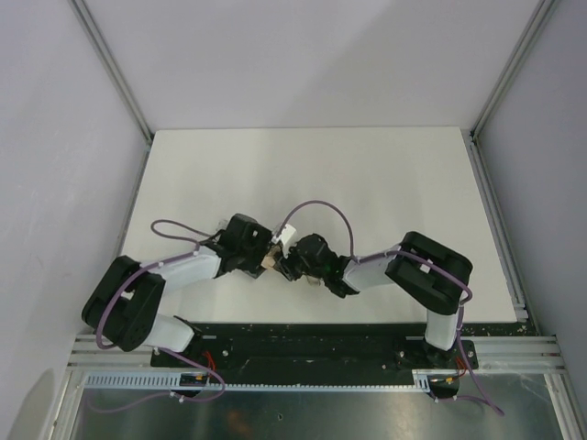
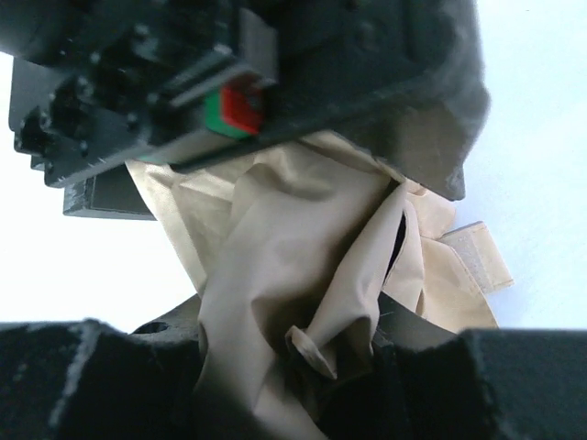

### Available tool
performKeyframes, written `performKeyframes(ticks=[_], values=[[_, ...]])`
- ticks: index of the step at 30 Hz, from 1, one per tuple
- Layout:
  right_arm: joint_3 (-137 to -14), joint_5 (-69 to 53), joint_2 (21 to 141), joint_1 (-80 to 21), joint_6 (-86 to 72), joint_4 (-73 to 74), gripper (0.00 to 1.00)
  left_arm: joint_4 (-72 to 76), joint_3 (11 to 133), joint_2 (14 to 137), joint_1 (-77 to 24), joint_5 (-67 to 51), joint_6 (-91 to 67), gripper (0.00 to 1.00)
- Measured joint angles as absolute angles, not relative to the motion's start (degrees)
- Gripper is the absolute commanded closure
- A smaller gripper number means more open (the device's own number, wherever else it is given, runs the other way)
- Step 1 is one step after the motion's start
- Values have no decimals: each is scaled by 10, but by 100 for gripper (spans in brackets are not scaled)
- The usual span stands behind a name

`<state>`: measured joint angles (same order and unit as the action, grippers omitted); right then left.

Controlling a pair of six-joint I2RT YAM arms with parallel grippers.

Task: Put away the umbrella

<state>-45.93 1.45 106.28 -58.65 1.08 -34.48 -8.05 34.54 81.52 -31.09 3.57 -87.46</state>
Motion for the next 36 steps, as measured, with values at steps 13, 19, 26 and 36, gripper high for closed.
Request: performKeyframes(ticks=[13, 19, 26, 36], values=[[-457, -215, 1062, -506, -62, -339, 100, 141, 208, 751, -281, -19, -786, 23], [-455, -264, 1062, -491, -96, -330, 100, 184, 199, 773, -278, -32, -761, 78], [-456, -260, 1044, -497, -116, -305, 36, 242, 162, 738, -271, -42, -766, 100], [-481, -214, 823, -468, -249, -129, 1, 290, 87, 583, -250, -51, -687, 100]])
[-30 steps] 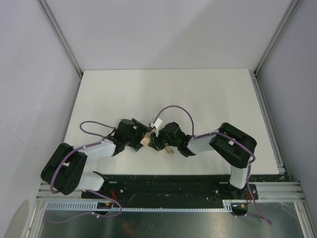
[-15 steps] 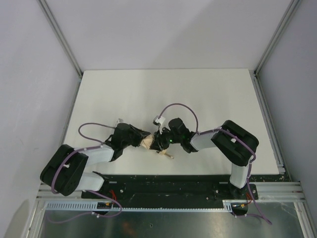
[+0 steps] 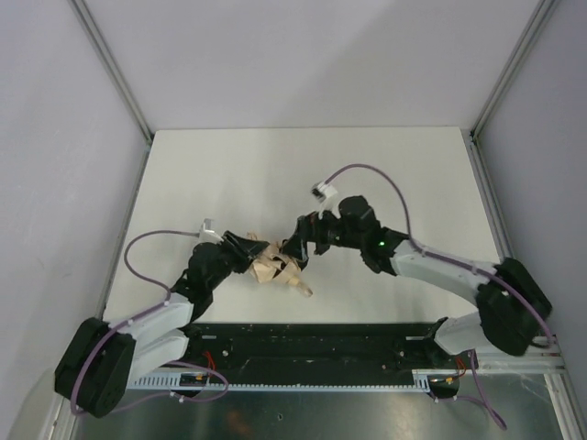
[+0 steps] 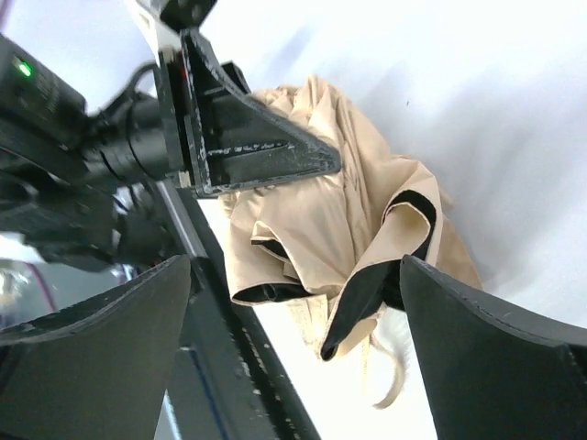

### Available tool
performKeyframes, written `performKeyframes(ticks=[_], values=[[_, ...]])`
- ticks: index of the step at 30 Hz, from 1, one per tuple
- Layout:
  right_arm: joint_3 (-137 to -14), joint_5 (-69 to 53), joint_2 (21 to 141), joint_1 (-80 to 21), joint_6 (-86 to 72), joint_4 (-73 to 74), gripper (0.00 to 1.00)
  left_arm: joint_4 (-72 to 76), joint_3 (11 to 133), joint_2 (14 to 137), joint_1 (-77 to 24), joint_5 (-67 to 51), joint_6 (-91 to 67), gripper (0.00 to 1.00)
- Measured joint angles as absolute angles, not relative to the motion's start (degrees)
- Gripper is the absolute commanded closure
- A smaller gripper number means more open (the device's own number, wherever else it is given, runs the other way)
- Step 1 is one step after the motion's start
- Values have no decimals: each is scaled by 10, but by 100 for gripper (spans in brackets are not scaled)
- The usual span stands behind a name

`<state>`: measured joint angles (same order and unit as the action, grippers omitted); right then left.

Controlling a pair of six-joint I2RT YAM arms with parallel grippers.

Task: Put away the umbrella

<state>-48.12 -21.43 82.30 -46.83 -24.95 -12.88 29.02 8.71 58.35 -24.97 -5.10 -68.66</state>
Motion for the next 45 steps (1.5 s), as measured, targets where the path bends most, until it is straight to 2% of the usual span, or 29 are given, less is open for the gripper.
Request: performKeyframes(ticks=[7, 10, 14, 18, 22, 30, 37, 42, 45], values=[[-484, -176, 662, -406, -338, -1, 1, 327, 89, 492, -229, -99, -682, 100], [-481, -170, 630, -341, -388, 43, 1, 329, 105, 460, -224, -124, -697, 100], [-423, -189, 604, -270, -467, 31, 6, 331, 146, 447, -223, -146, -731, 100], [-320, -234, 603, -240, -573, -52, 8, 346, 193, 445, -222, -165, -798, 100], [-262, -258, 619, -256, -663, -154, 10, 354, 203, 446, -221, -183, -889, 100], [-248, -207, 701, -373, -854, -396, 28, 341, 203, 448, -220, -207, -1016, 100], [-249, -158, 854, -443, -1002, -606, 30, 340, 203, 449, -220, -217, -1037, 100], [-268, -131, 904, -472, -1061, -687, 52, 340, 203, 449, -220, -218, -1038, 100], [-282, -116, 914, -482, -1082, -716, 57, 340, 203, 449, -220, -218, -1038, 100]])
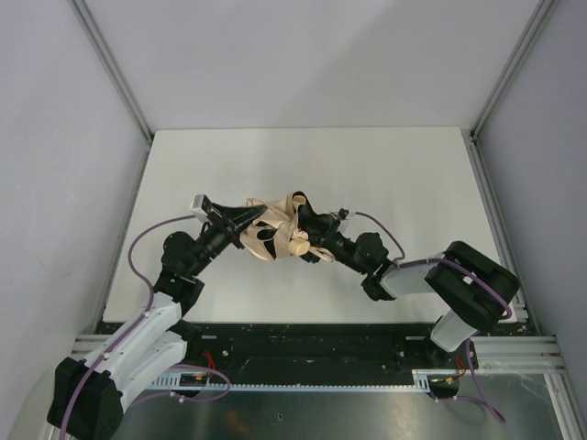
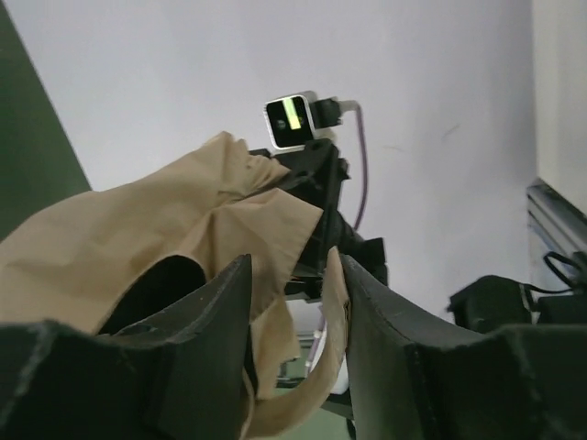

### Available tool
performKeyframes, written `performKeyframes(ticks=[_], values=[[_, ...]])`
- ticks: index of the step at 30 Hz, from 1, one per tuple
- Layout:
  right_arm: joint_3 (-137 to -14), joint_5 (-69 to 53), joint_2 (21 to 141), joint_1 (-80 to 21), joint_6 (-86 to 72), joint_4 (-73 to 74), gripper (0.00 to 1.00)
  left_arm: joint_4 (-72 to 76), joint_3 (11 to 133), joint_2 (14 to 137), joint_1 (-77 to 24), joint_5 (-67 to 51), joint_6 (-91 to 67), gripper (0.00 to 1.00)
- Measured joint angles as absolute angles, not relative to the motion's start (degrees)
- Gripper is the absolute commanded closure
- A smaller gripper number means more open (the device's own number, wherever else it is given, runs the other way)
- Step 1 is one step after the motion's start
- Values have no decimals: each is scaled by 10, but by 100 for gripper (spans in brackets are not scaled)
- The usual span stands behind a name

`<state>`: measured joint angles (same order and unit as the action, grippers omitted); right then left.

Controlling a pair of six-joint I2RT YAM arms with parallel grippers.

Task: Put away the umbrella

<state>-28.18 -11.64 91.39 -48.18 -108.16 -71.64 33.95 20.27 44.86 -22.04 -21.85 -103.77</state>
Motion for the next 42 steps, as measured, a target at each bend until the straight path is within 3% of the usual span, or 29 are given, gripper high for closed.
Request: performKeyframes(ticks=[3, 6, 20, 27, 35, 42], values=[[-295, -106, 917, -484, -1094, -728, 88, 340, 203, 449, -220, -219, -1038, 100], [-310, -95, 919, -487, -1098, -730, 99, 339, 203, 449, -221, -219, -1040, 100], [-316, -88, 966, -477, -1014, -763, 100, 300, 228, 451, -253, -237, -1040, 100], [-373, -204, 971, -383, -860, -764, 100, 221, 253, 462, -294, -240, -1009, 100], [-383, -331, 851, -339, -668, -648, 100, 103, 259, 449, -288, -225, -960, 100], [-383, -364, 755, -337, -573, -562, 100, 32, 299, 455, -286, -221, -918, 100]])
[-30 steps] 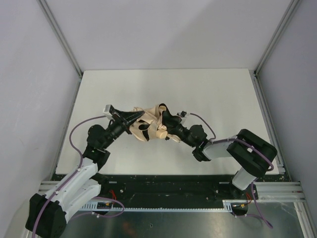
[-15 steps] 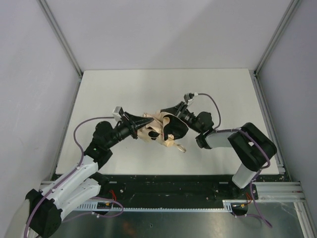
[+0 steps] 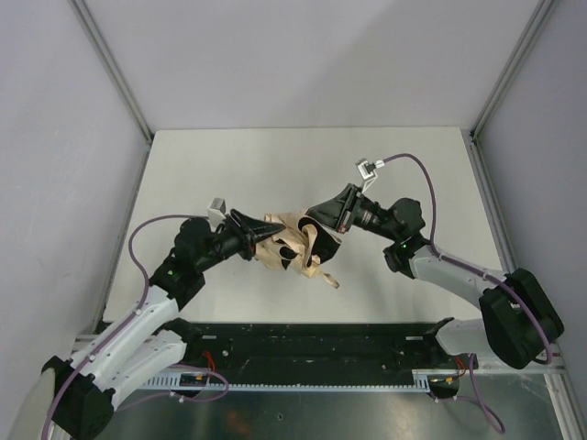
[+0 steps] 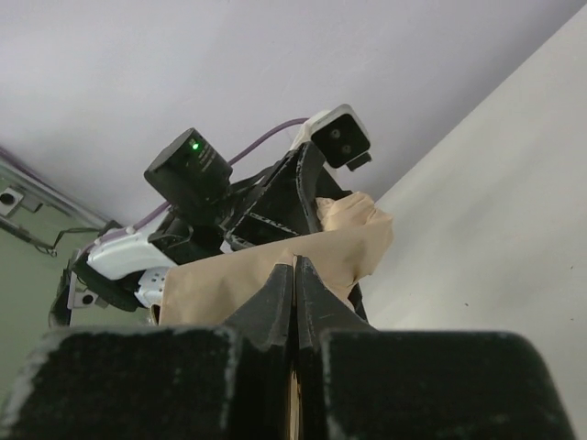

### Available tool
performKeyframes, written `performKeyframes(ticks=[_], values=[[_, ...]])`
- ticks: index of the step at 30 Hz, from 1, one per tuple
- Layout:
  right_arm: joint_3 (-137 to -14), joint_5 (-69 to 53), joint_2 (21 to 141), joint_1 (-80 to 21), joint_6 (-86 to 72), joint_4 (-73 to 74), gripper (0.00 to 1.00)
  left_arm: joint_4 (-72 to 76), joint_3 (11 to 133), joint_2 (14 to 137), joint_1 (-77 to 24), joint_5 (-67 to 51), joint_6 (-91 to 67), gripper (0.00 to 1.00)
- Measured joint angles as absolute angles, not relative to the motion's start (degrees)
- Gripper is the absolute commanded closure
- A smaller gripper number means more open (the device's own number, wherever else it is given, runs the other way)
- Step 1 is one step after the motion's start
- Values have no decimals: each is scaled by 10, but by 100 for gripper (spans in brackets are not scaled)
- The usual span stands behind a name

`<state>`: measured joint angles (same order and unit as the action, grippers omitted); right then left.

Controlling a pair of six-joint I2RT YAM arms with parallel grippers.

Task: Put away the umbrella

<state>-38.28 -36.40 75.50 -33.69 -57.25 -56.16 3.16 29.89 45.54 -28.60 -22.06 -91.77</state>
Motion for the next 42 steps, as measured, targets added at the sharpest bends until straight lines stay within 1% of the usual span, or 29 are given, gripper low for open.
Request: performKeyframes(ticks=[6, 12, 16, 23, 29, 32, 37, 40, 42], values=[[-383, -364, 739, -346, -559, -532, 100, -1, 305, 461, -283, -211, -895, 100], [-349, -321, 656, -368, -527, -473, 100, -16, 291, 444, -263, -211, -891, 100], [-343, -292, 634, -392, -499, -452, 100, -25, 290, 440, -263, -211, -889, 100], [-371, -247, 641, -461, -393, -362, 100, -72, 292, 466, -262, -194, -878, 100], [-446, -211, 682, -537, -281, -265, 100, -117, 319, 525, -258, -190, -875, 100], [-460, -194, 694, -566, -235, -235, 100, -148, 336, 553, -255, -188, -868, 100], [-484, -114, 696, -637, -143, -157, 100, -207, 357, 581, -255, -186, -843, 100], [-485, -70, 695, -645, -152, -143, 100, -229, 358, 578, -266, -160, -830, 100], [-479, -48, 691, -638, -198, -154, 100, -234, 359, 565, -282, -126, -831, 100]])
